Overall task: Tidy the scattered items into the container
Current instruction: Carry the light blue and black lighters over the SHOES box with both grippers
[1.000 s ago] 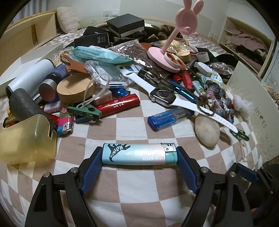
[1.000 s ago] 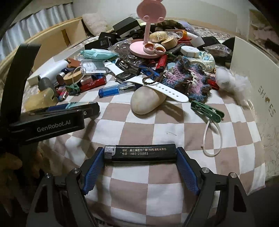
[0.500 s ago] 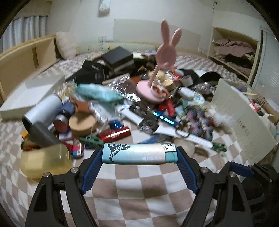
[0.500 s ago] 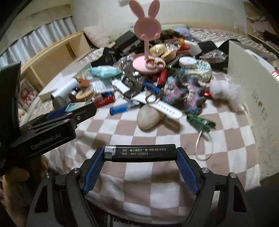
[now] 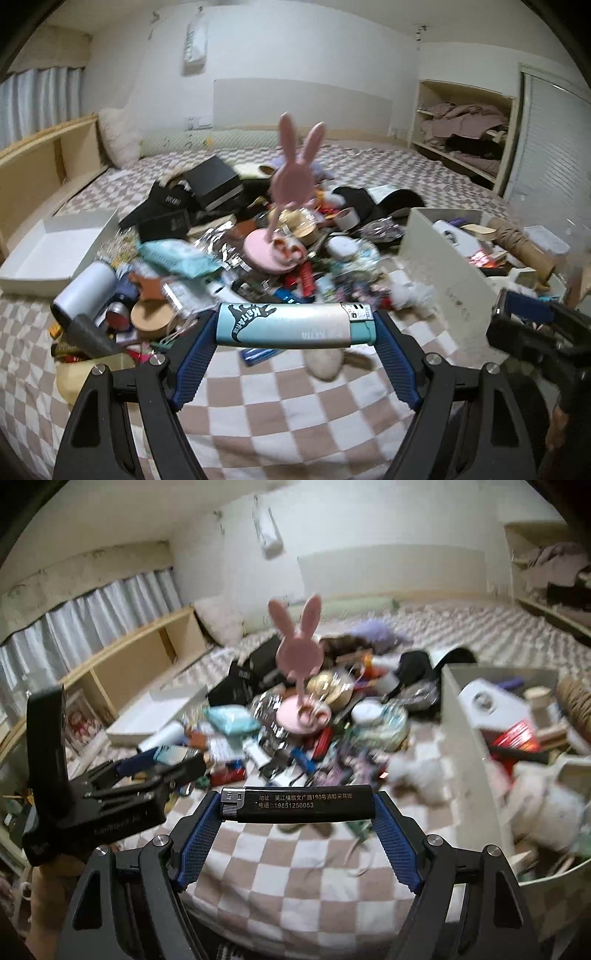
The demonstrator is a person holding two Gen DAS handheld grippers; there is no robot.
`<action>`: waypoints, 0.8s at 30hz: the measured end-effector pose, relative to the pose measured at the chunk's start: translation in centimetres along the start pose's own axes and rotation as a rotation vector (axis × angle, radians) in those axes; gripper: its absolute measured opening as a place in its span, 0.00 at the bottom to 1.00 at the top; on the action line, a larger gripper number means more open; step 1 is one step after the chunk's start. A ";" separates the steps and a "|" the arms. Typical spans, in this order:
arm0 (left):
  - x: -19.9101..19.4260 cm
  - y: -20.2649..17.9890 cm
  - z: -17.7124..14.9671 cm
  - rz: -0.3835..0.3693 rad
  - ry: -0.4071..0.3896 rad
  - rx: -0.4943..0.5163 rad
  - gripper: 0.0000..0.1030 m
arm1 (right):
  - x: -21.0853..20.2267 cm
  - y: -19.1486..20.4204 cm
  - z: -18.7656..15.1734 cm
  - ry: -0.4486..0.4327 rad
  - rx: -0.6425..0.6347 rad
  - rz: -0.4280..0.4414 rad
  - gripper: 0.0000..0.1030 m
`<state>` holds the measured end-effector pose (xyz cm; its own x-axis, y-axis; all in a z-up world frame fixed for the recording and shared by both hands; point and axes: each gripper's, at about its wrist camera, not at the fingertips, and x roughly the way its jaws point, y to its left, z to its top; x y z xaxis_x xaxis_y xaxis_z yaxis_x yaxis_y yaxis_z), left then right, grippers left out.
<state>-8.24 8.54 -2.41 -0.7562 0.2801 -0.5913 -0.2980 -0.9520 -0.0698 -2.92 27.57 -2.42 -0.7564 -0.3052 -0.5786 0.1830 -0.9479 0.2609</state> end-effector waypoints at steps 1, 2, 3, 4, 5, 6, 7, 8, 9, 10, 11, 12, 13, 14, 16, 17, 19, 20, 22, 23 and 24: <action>-0.3 -0.6 0.3 -0.010 -0.009 0.008 0.80 | -0.7 -0.4 0.3 -0.015 -0.001 -0.005 0.79; -0.5 -1.2 0.7 -0.020 -0.019 0.016 0.80 | -1.3 -0.8 0.6 -0.030 -0.002 -0.010 0.79; -0.8 -1.9 1.0 -0.032 -0.029 0.025 0.80 | -2.0 -1.3 0.8 -0.042 0.000 -0.013 0.79; -1.1 -2.6 1.3 -0.044 -0.039 0.034 0.80 | -2.6 -1.8 1.0 -0.054 0.002 -0.017 0.79; -1.3 -3.2 1.6 -0.055 -0.047 0.043 0.80 | -3.4 -2.4 1.2 -0.068 0.008 -0.020 0.79; -1.6 -3.6 1.8 -0.067 -0.053 0.049 0.80 | -3.9 -2.8 1.4 -0.078 0.009 -0.023 0.79; -1.8 -4.4 2.2 -0.089 -0.065 0.055 0.80 | -4.5 -3.2 1.6 -0.087 0.006 -0.032 0.79; -1.9 -4.9 2.5 -0.105 -0.074 0.056 0.80 | -5.0 -3.7 1.8 -0.096 0.003 -0.041 0.79; -2.0 -5.5 2.8 -0.118 -0.078 0.059 0.80 | -5.6 -4.1 1.9 -0.103 -0.001 -0.053 0.79; -2.0 -6.0 3.1 -0.131 -0.083 0.062 0.80 | -6.0 -4.4 2.0 -0.109 -0.004 -0.060 0.79; -2.1 -6.5 3.3 -0.140 -0.087 0.066 0.80 | -6.7 -5.0 2.2 -0.117 -0.006 -0.072 0.79; -2.0 -7.0 3.6 -0.150 -0.090 0.071 0.80 | -7.2 -5.5 2.3 -0.123 -0.008 -0.083 0.79; -2.0 -7.6 3.9 -0.160 -0.094 0.075 0.80 | -7.6 -5.9 2.4 -0.129 -0.009 -0.094 0.79; -1.9 -8.1 4.2 -0.170 -0.097 0.080 0.80 | -8.0 -6.4 2.5 -0.134 -0.010 -0.106 0.79; -1.8 -9.3 4.6 -0.188 -0.100 0.091 0.80 | -8.8 -7.7 2.6 -0.146 0.002 -0.132 0.79; -1.7 -9.7 4.7 -0.196 -0.100 0.095 0.80 | -9.2 -8.3 2.6 -0.152 0.008 -0.144 0.79; -1.4 -10.6 5.0 -0.212 -0.097 0.104 0.80 | -9.9 -9.7 2.6 -0.158 0.031 -0.162 0.79; -1.2 -11.1 5.1 -0.221 -0.094 0.109 0.80 | -10.1 -10.4 2.5 -0.161 0.042 -0.171 0.79; -0.9 -11.9 5.3 -0.235 -0.088 0.111 0.80 | -10.5 -11.8 2.4 -0.164 0.063 -0.187 0.79; -0.7 -12.3 5.4 -0.244 -0.083 0.112 0.80 | -10.7 -12.4 2.3 -0.164 0.071 -0.194 0.79; -0.4 -12.8 5.5 -0.252 -0.079 0.113 0.80 | -10.8 -13.0 2.3 -0.163 0.079 -0.199 0.79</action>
<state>-7.28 21.27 3.16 -0.6917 0.5190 -0.5021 -0.5421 -0.8326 -0.1138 1.42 43.40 2.19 -0.8651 -0.0890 -0.4936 -0.0242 -0.9756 0.2182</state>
